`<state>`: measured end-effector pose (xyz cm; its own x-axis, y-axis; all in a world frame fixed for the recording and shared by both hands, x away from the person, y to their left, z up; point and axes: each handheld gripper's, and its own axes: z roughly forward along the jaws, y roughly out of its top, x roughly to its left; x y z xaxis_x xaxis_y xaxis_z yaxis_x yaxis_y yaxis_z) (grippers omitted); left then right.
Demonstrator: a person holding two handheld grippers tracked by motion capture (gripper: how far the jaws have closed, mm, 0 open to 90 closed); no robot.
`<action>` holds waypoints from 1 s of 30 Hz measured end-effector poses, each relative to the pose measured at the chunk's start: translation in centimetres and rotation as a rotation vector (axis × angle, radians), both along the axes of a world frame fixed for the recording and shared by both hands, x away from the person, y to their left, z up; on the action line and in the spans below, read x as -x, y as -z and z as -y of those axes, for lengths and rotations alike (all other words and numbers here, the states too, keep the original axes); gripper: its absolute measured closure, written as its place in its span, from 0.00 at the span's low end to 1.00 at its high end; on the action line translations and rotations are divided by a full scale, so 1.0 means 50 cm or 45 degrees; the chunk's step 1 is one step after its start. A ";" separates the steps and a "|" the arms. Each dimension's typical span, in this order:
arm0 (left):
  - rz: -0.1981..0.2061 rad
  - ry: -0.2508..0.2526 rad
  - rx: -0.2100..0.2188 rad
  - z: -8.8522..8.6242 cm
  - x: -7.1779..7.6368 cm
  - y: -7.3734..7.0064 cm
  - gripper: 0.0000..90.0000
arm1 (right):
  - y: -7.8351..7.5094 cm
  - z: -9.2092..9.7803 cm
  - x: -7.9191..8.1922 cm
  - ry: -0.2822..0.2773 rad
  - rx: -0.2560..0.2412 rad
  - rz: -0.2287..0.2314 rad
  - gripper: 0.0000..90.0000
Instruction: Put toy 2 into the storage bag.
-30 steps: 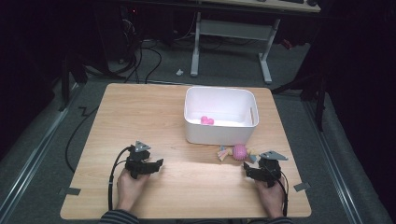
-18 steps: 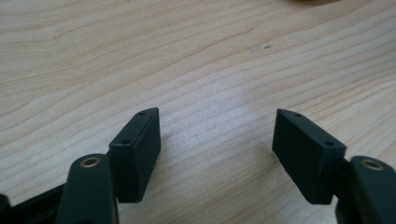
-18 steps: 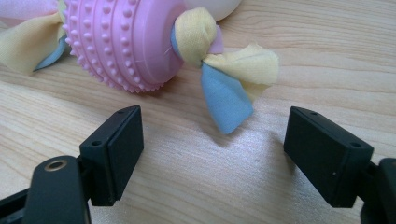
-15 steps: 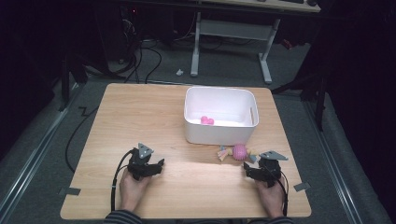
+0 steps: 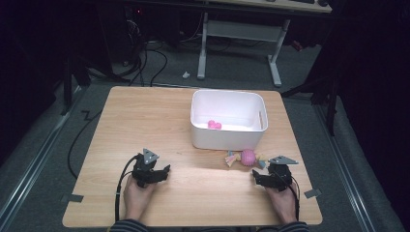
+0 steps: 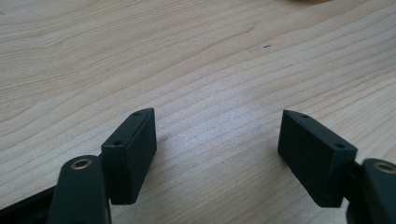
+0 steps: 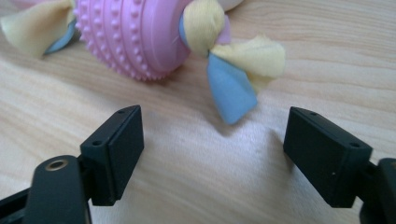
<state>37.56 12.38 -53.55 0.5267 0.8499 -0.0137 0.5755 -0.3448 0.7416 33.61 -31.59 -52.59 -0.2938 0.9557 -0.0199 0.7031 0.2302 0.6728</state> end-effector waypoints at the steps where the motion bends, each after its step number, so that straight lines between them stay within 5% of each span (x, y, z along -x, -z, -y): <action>1: 0.000 0.000 0.000 0.000 0.000 0.000 0.31 | -0.002 0.001 0.003 -0.002 -0.001 -0.012 0.25; 15: -0.001 -0.001 0.004 -0.001 0.000 0.000 0.31 | -0.054 -0.009 0.044 -0.087 -0.027 0.058 0.29; 21: 0.001 -0.003 0.005 0.000 0.001 0.000 0.31 | -0.077 -0.030 0.025 -0.123 -0.043 0.079 0.31; 30: 0.001 -0.004 0.005 0.000 0.001 0.000 0.31 | -0.093 -0.072 -0.016 -0.147 0.022 0.069 0.33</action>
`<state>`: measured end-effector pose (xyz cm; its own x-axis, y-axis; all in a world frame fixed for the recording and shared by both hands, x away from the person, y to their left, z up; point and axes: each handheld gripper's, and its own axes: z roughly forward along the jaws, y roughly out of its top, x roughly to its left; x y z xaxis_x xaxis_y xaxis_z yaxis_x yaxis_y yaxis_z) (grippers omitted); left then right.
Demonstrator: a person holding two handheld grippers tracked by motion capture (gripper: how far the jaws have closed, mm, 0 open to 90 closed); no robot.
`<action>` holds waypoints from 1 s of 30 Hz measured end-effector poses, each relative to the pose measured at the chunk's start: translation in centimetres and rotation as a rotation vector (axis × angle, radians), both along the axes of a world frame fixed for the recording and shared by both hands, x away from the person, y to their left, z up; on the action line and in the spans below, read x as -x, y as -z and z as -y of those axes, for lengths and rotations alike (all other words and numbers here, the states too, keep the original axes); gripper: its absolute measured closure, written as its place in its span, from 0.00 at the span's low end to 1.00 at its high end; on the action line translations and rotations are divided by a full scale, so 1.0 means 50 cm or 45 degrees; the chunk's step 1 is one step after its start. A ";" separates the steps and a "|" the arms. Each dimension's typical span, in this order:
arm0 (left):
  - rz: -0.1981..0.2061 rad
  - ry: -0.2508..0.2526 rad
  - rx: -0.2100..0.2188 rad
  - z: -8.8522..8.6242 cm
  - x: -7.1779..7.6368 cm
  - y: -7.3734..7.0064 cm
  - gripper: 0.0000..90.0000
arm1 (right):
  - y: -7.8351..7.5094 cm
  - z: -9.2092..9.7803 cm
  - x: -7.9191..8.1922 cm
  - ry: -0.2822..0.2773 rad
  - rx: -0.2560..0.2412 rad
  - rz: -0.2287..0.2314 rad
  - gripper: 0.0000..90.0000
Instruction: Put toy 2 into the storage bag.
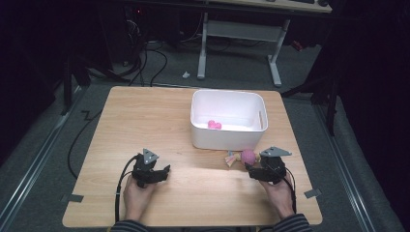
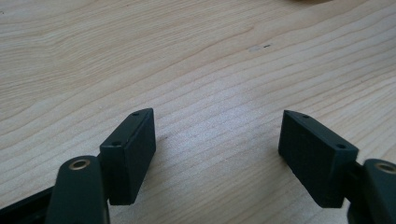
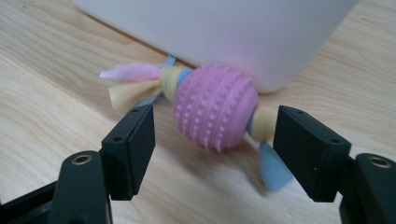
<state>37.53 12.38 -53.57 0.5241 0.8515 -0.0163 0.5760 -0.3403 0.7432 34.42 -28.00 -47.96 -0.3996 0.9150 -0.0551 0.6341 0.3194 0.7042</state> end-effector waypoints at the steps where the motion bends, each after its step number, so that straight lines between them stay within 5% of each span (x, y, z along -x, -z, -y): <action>1: 0.000 -0.001 0.001 0.000 0.000 0.000 0.31 | -0.001 -0.003 -0.005 -0.002 -0.001 -0.004 0.34; 10: -0.003 0.000 0.011 -0.001 0.000 0.000 0.31 | 0.008 -0.018 -0.045 -0.001 0.030 -0.019 0.34; 30: -0.007 0.001 0.022 -0.003 -0.001 0.000 0.31 | 0.032 -0.017 -0.064 0.009 0.127 -0.057 0.37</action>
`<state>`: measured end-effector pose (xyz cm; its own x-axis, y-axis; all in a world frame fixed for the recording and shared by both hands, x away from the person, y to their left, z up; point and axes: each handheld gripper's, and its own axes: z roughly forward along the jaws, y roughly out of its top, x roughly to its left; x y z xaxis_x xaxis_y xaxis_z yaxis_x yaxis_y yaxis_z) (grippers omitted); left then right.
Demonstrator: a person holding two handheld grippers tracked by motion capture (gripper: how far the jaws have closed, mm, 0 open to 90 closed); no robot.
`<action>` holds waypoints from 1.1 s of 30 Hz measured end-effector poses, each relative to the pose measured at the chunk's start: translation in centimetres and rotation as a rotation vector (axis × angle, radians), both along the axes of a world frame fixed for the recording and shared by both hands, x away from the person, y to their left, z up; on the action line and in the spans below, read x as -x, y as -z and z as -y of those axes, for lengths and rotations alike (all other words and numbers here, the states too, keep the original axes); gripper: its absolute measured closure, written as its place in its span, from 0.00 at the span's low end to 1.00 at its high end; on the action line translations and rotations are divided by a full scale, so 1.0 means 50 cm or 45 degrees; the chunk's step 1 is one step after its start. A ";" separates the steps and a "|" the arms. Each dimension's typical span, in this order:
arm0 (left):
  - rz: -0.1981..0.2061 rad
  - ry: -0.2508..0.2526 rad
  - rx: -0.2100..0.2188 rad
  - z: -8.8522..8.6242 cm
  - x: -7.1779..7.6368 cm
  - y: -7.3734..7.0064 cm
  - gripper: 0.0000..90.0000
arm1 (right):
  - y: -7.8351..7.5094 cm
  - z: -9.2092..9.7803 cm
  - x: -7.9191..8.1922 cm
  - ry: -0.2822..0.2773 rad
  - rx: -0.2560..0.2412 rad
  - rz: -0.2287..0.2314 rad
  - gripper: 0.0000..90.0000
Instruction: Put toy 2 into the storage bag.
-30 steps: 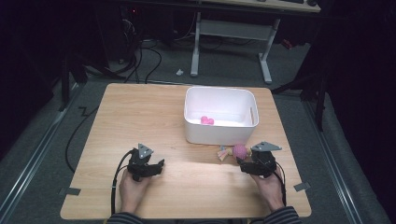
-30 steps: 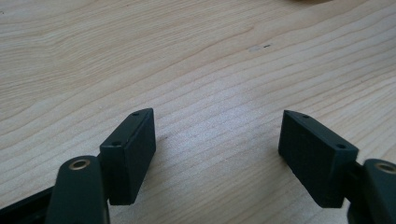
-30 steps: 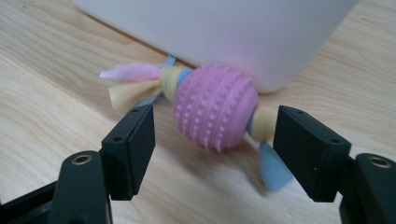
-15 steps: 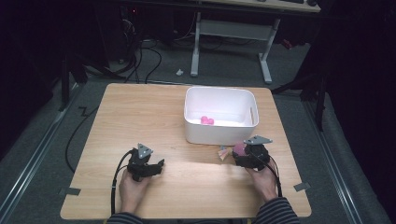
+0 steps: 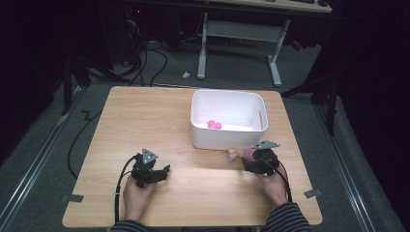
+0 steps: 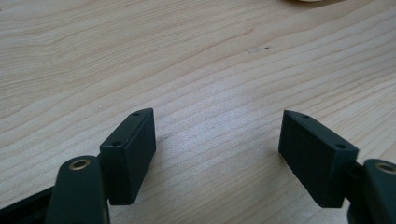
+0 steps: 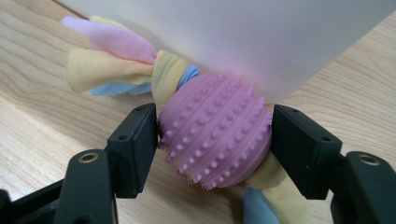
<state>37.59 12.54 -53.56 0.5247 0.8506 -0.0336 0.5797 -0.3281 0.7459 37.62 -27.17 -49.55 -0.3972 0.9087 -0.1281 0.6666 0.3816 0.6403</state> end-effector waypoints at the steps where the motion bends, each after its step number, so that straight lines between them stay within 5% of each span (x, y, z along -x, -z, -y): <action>1: -0.001 0.001 0.002 0.000 0.000 0.000 0.31 | -0.001 -0.001 0.001 -0.004 0.009 0.000 0.37; 5: -0.002 0.002 0.003 0.000 0.000 0.000 0.31 | -0.001 -0.005 0.008 -0.023 0.032 0.010 0.38; 33: 0.009 -0.001 -0.029 0.007 0.000 0.000 0.29 | -0.075 0.042 0.092 -0.140 -0.114 0.036 0.38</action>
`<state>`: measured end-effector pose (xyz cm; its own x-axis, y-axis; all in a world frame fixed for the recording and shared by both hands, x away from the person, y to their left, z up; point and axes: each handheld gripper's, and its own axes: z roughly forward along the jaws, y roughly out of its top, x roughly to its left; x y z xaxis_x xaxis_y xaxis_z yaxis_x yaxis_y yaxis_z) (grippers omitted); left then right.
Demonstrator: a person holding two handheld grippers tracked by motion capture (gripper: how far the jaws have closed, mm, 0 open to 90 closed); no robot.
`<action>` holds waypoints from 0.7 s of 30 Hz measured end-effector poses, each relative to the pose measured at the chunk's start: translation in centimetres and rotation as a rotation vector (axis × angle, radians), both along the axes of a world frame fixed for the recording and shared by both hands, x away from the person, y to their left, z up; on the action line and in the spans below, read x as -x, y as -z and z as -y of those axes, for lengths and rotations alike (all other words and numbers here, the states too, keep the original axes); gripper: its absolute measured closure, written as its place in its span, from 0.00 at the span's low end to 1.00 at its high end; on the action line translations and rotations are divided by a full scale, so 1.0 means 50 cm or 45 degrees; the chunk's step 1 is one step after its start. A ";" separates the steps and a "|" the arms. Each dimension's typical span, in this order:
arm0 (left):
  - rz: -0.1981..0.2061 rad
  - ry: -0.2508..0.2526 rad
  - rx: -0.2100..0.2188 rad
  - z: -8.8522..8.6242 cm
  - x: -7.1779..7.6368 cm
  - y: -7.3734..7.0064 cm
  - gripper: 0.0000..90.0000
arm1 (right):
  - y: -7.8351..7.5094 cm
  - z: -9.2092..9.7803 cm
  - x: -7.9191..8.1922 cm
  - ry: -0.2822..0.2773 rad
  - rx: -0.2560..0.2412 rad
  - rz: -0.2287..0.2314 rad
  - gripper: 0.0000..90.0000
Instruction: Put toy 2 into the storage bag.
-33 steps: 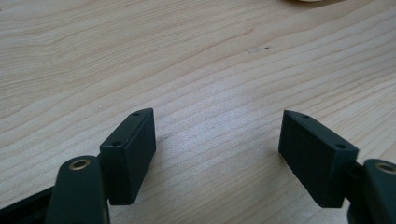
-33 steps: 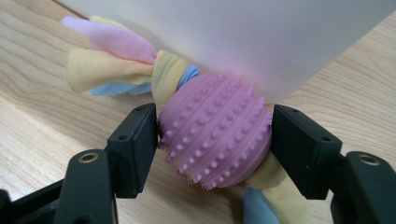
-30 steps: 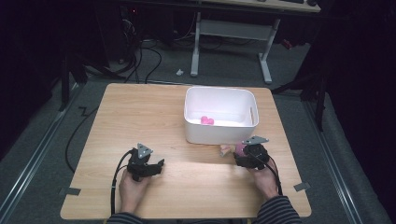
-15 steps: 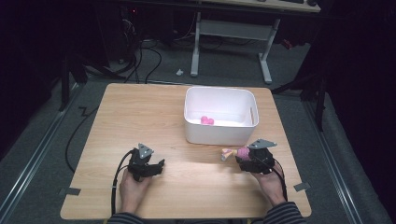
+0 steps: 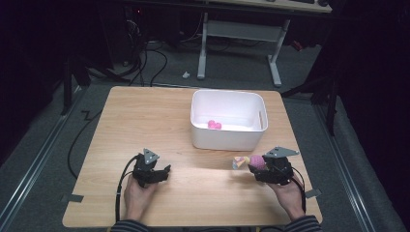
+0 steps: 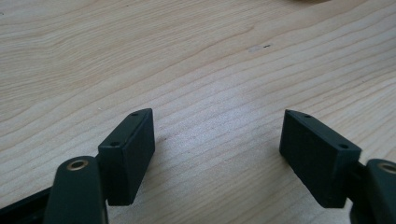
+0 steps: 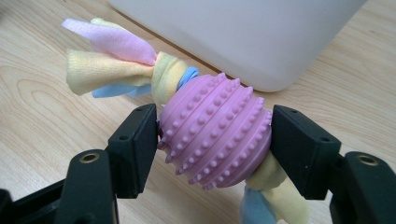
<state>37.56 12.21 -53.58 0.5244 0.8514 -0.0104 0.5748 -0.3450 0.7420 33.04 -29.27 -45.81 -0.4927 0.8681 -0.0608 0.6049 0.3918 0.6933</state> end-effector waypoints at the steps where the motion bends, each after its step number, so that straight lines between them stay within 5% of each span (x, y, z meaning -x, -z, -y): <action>1: 0.000 0.000 0.000 0.000 0.000 0.000 0.29 | -0.001 0.001 0.001 0.001 0.003 0.002 0.38; 21: -0.003 0.019 0.001 0.001 0.000 0.000 0.27 | -0.078 0.016 0.020 -0.061 -0.021 0.022 0.38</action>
